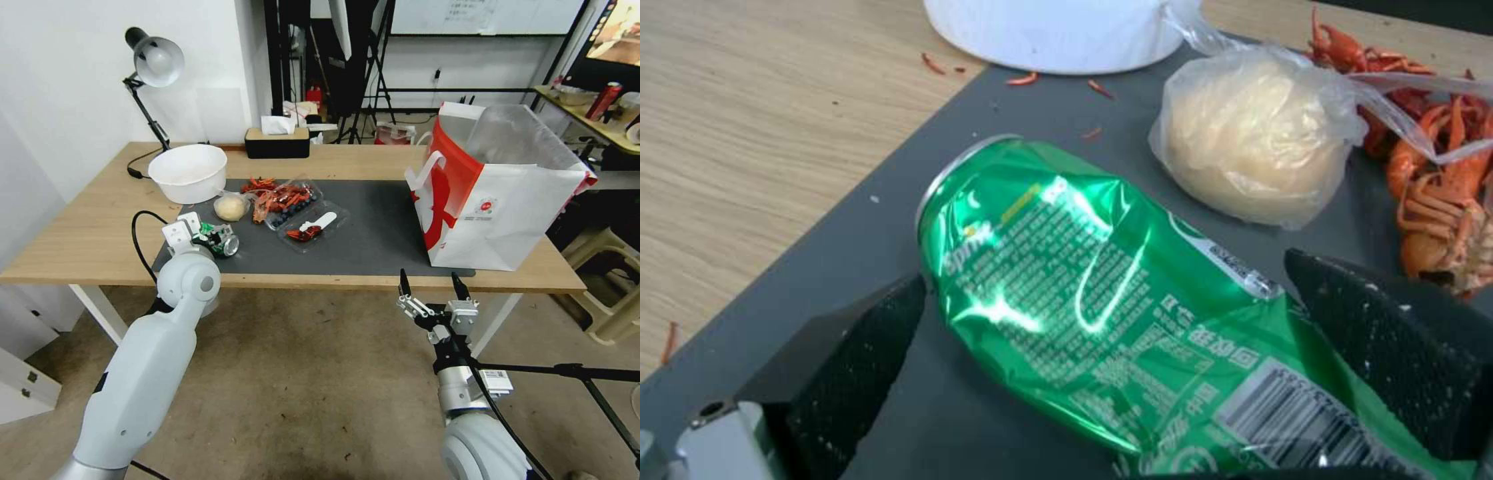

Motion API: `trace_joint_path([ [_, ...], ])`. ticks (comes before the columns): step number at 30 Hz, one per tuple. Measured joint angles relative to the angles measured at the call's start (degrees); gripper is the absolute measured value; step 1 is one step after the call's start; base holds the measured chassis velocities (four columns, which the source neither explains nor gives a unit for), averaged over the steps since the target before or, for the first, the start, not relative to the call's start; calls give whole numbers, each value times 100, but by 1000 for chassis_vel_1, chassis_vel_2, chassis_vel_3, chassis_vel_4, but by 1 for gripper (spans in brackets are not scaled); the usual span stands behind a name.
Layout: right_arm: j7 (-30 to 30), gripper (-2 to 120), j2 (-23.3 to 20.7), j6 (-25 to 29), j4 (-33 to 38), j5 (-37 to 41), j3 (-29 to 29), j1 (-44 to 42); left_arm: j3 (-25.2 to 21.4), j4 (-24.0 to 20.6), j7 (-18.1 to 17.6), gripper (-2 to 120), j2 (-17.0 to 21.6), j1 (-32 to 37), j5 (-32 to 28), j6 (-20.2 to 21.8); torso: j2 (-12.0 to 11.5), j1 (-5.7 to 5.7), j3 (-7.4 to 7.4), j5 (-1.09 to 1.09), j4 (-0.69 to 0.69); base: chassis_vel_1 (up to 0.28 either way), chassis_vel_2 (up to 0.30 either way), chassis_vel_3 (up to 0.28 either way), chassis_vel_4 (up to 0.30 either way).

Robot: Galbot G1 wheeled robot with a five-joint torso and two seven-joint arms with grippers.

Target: Pick up the trash from the table and place it into the takeout bag.

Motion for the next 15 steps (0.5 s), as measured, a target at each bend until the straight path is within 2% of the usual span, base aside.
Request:
trace_joint_path([
  [9, 0, 100, 10, 7, -10, -5, -2, 11, 59, -115, 190, 99, 96, 129, 190, -44, 0, 0, 0, 1, 0, 0, 0, 0, 0],
  [15, 0, 100, 29, 9, -31, -29, -48, 38, 96, -158, 244, 93, 136, 210, 262, -7, 0, 0, 0, 0, 0, 0, 0, 0, 0],
])
